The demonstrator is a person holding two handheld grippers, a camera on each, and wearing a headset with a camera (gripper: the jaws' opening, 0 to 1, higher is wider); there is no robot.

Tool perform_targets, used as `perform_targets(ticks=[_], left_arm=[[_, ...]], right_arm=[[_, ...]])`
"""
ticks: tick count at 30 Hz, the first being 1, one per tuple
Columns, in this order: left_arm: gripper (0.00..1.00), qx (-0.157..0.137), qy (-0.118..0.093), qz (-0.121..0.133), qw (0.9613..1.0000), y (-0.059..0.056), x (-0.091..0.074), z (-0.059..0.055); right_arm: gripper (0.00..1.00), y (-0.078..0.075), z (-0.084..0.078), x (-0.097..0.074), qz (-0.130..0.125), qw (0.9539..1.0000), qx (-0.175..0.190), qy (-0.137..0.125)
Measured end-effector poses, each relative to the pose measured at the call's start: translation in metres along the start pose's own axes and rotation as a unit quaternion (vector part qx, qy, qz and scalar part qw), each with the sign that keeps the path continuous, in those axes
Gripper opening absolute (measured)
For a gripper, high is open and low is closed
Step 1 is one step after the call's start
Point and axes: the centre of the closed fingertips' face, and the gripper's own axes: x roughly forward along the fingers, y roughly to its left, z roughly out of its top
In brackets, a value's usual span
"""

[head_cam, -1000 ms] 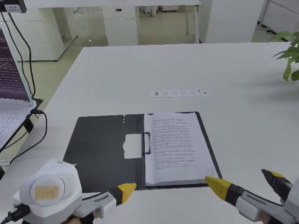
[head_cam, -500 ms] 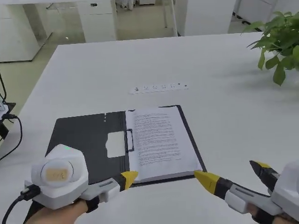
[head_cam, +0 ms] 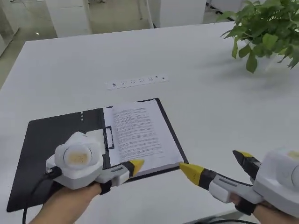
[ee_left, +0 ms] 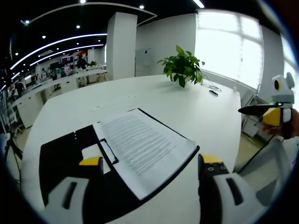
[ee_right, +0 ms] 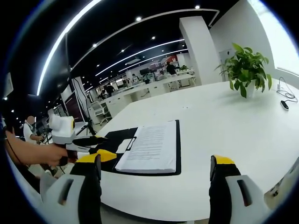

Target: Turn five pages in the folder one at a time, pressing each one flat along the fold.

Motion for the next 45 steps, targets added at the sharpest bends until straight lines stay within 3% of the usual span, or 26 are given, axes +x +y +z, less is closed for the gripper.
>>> perform_targets(ticks=[5, 11, 21, 27, 31, 34, 38, 45], left_arm=[[0.80, 0.015, 0.016, -0.025, 0.9995, -0.018, 0.027, -0.005], [0.79, 0.023, 0.020, -0.037, 0.9989, -0.035, 0.057, -0.008], [0.76, 0.019, 0.031, -0.036, 0.9987, -0.046, 0.091, -0.020], [0.73, 0.025, 0.030, -0.034, 0.9987, -0.050, 0.105, -0.023], [0.68, 0.017, 0.026, -0.017, 0.9994, -0.048, 0.115, -0.025], [0.64, 0.011, 0.031, -0.016, 0.9993, -0.054, 0.119, -0.031], [0.55, 0.030, 0.043, 0.001, 0.9986, -0.055, 0.123, -0.046], [0.51, 0.043, 0.015, 0.008, 0.9989, -0.053, 0.123, -0.046]], right_arm=[[0.96, 0.000, -0.003, -0.002, -0.007, 1.0000, 0.001, 0.003], [0.95, 0.003, -0.002, -0.003, -0.009, 1.0000, 0.000, -0.003], [0.94, 0.001, -0.003, -0.003, -0.016, 0.9999, 0.000, -0.001], [0.93, -0.001, -0.005, -0.002, -0.024, 0.9997, 0.000, 0.003], [0.93, 0.000, -0.005, -0.002, -0.024, 0.9997, 0.000, 0.003], [0.93, 0.000, -0.005, -0.002, -0.026, 0.9996, 0.005, 0.000], [0.92, 0.001, -0.006, -0.001, -0.027, 0.9996, 0.003, 0.003], [0.92, 0.000, -0.006, 0.002, -0.024, 0.9997, 0.005, 0.005]])
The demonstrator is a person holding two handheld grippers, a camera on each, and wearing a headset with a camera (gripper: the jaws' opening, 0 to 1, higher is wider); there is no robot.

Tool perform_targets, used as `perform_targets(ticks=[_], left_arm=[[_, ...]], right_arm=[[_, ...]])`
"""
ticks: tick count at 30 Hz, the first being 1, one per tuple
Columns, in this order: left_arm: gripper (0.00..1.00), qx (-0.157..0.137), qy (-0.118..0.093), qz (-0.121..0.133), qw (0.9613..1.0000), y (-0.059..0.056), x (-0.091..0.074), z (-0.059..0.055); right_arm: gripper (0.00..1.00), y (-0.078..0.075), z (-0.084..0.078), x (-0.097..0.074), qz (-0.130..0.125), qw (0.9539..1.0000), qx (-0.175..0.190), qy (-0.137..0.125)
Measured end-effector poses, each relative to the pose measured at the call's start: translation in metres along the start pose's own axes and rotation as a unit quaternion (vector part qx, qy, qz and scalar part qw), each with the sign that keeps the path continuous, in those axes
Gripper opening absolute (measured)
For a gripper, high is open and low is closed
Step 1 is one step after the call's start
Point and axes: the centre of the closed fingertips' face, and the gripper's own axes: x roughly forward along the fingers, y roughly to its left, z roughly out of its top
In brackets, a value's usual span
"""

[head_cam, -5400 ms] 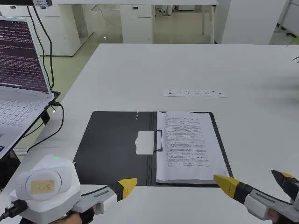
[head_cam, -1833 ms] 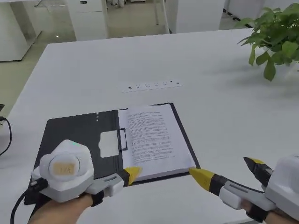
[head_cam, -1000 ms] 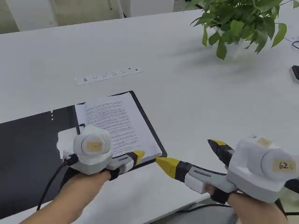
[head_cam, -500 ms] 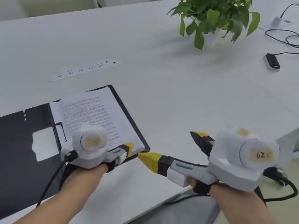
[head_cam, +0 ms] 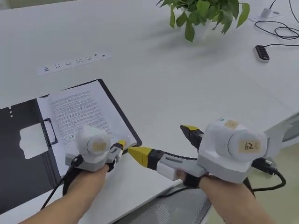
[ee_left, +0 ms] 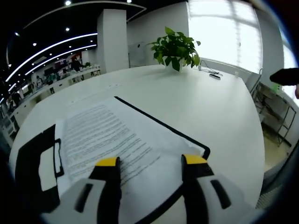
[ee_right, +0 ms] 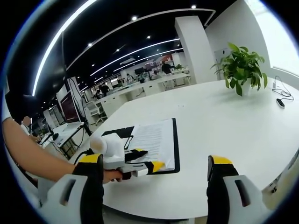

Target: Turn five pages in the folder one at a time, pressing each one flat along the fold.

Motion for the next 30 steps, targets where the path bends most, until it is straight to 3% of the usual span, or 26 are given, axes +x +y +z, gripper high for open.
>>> perform_targets(ticks=[14, 16, 18, 20, 27, 30], left_arm=[[0.37, -0.002, -0.017, 0.007, 0.9998, 0.004, 0.000, 0.000], [0.31, -0.004, -0.016, 0.010, 0.9998, 0.006, 0.000, 0.000], [0.22, -0.005, -0.017, 0.021, 0.9996, 0.015, 0.001, 0.000], [0.20, 0.004, -0.016, 0.017, 0.9997, 0.014, 0.000, 0.000], [0.17, -0.003, -0.015, 0.023, 0.9996, 0.016, 0.001, 0.000], [0.16, -0.008, -0.016, 0.024, 0.9995, 0.017, 0.002, 0.000]], right_arm=[[0.90, 0.001, 0.007, 0.015, 0.015, 0.9999, -0.006, 0.004], [0.89, 0.002, 0.007, 0.019, 0.020, 0.9997, -0.007, 0.009], [0.87, 0.002, 0.006, 0.023, 0.024, 0.9996, -0.008, 0.014], [0.85, 0.004, 0.004, 0.029, 0.031, 0.9992, -0.012, 0.019], [0.76, 0.009, -0.006, 0.058, 0.057, 0.9969, -0.001, 0.054], [0.68, 0.009, -0.018, 0.071, 0.064, 0.9941, 0.002, 0.087]])
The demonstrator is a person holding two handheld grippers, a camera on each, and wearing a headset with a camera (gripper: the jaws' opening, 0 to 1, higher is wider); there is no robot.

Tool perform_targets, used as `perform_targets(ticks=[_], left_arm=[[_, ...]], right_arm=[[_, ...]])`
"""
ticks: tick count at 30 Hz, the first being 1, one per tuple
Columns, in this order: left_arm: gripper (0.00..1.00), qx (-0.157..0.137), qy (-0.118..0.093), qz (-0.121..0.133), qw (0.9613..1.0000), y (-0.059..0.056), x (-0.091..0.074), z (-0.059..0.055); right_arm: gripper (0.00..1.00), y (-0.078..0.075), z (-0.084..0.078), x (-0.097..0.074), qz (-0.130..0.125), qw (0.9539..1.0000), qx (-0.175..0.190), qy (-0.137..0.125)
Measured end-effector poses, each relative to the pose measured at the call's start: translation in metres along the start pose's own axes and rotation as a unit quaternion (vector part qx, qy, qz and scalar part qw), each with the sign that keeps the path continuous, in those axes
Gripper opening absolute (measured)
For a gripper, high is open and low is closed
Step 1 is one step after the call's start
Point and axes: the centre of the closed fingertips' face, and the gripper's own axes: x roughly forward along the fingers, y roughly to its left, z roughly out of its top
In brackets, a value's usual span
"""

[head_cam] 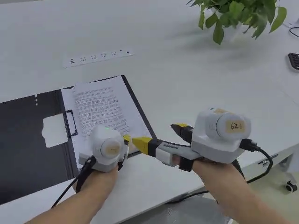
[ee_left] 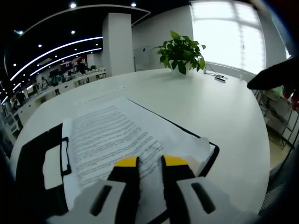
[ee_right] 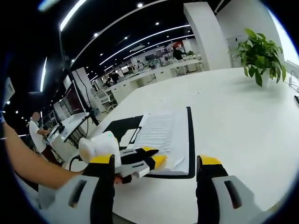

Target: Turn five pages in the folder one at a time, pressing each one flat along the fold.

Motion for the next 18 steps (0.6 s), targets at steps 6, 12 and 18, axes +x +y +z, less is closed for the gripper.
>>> perform_targets(ticks=[6, 12, 18], left_arm=[[0.16, -0.007, -0.002, 0.002, 1.0000, 0.001, 0.000, 0.000], [0.16, -0.012, -0.003, 0.003, 0.9999, 0.001, -0.001, 0.000], [0.16, -0.015, -0.006, 0.005, 0.9999, 0.001, -0.001, 0.001]], right_arm=[[0.58, -0.008, -0.014, 0.030, -0.001, 0.9992, 0.024, 0.032], [0.46, -0.017, -0.023, 0.046, -0.010, 0.9983, 0.027, 0.051], [0.38, -0.027, -0.034, 0.056, -0.020, 0.9954, 0.061, 0.071]])
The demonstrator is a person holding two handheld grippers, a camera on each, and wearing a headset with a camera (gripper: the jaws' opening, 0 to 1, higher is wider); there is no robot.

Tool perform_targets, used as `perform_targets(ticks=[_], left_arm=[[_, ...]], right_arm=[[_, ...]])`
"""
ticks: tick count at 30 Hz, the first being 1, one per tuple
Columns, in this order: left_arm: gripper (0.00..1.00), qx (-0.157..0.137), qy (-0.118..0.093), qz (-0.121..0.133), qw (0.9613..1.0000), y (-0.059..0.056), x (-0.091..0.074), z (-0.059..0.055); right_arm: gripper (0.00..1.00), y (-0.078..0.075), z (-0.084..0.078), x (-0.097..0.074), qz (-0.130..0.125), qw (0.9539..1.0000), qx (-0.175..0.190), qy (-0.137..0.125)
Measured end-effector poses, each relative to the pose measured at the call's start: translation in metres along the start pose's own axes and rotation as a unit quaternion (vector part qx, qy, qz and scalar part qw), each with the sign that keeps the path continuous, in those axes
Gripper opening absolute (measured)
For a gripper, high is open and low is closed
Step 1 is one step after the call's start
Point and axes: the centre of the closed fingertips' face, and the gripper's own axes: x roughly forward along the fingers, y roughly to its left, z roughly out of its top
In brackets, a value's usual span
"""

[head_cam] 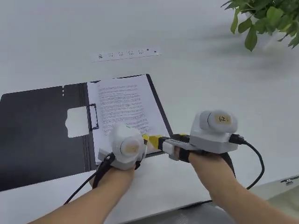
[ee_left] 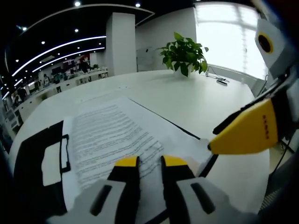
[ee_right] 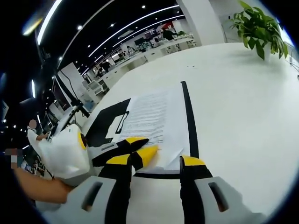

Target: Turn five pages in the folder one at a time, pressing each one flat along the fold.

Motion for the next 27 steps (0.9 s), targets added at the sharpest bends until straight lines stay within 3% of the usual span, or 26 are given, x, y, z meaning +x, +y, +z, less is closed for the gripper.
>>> perform_targets(ticks=[15, 18, 23, 27], left_arm=[[0.16, -0.004, -0.001, 0.004, 1.0000, 0.000, 0.000, 0.001], [0.16, -0.004, -0.001, 0.004, 1.0000, 0.000, 0.000, 0.001], [0.16, -0.005, -0.001, 0.004, 1.0000, 0.000, 0.000, 0.001], [0.16, -0.013, 0.001, 0.003, 0.9999, 0.000, 0.000, 0.001]], right_arm=[[0.22, -0.018, -0.010, 0.022, -0.008, 0.9989, 0.041, 0.020], [0.13, -0.021, -0.013, 0.024, -0.011, 0.9984, 0.050, 0.023], [0.00, -0.025, -0.013, 0.022, -0.017, 0.9983, 0.052, 0.019], [0.00, -0.024, -0.011, 0.020, -0.013, 0.9973, 0.072, 0.008]])
